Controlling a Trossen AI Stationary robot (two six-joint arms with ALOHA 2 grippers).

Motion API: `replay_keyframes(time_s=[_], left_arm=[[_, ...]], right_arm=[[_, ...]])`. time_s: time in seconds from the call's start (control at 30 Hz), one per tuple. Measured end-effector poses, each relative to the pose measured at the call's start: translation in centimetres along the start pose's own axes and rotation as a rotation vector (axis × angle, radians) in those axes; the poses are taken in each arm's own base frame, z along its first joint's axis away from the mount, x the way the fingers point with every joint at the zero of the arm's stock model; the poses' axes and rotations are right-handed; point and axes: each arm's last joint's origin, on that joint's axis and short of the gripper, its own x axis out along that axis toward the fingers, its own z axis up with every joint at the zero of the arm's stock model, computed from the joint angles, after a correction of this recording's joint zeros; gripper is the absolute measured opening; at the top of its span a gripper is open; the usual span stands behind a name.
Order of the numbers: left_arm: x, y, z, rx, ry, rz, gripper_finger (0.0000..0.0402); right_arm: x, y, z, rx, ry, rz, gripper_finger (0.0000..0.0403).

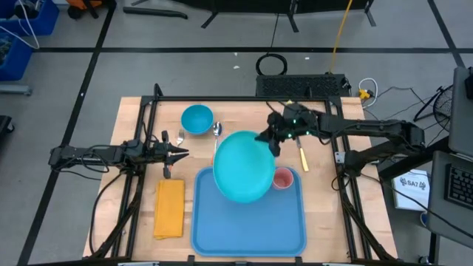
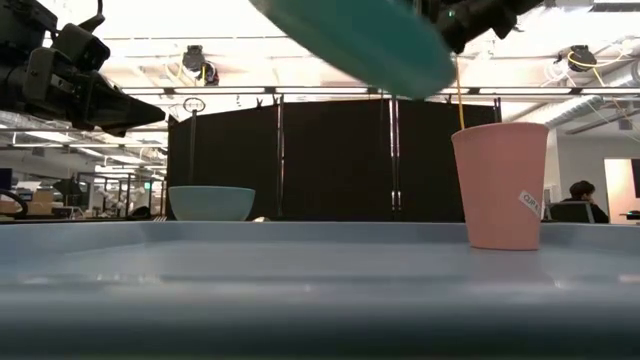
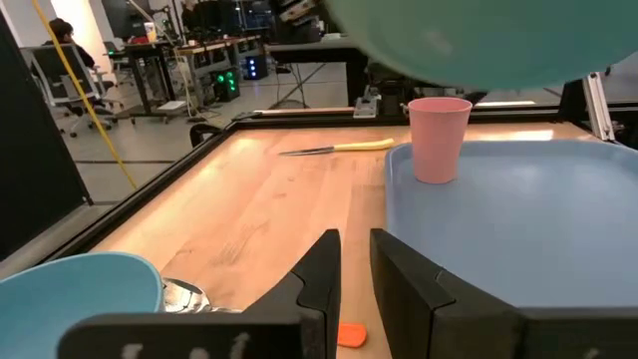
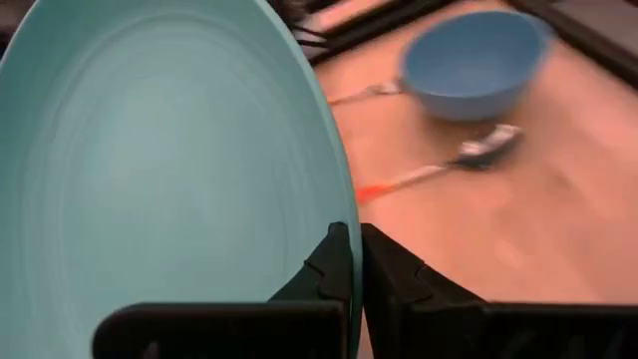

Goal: Set up tray
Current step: Put the blue plate on the blue tray to the bottom left of the pink cup

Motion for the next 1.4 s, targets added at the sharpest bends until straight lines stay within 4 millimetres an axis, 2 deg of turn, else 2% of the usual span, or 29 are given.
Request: replay_keyframes(time_s=[0.4, 0.73, 0.97, 1.4], left_arm=[[0.0, 0.0, 0.0, -0.001, -0.002, 0.0, 0.0063], [0.0, 0.0, 0.1, -0.002, -0.006, 0.0, 0.0063], [0.0, 0.0, 0.1, -0.005, -0.008, -0.007, 0.0063], [0.0, 0.0, 0.1, -0.002, -0.014, -0.011, 0.0063]], right_arm=[[3.5, 5.4, -2.6, 0.019, 0.111, 0.137, 0.0], [6.7, 8.9, -3.3, -0.023, 0.266, 0.161, 0.0], [7.8, 9.0, -4.6, -0.048, 0.415, 0.025, 0.0], [10.7, 8.1, -7.2, -0.024, 0.545, 0.002, 0.0]])
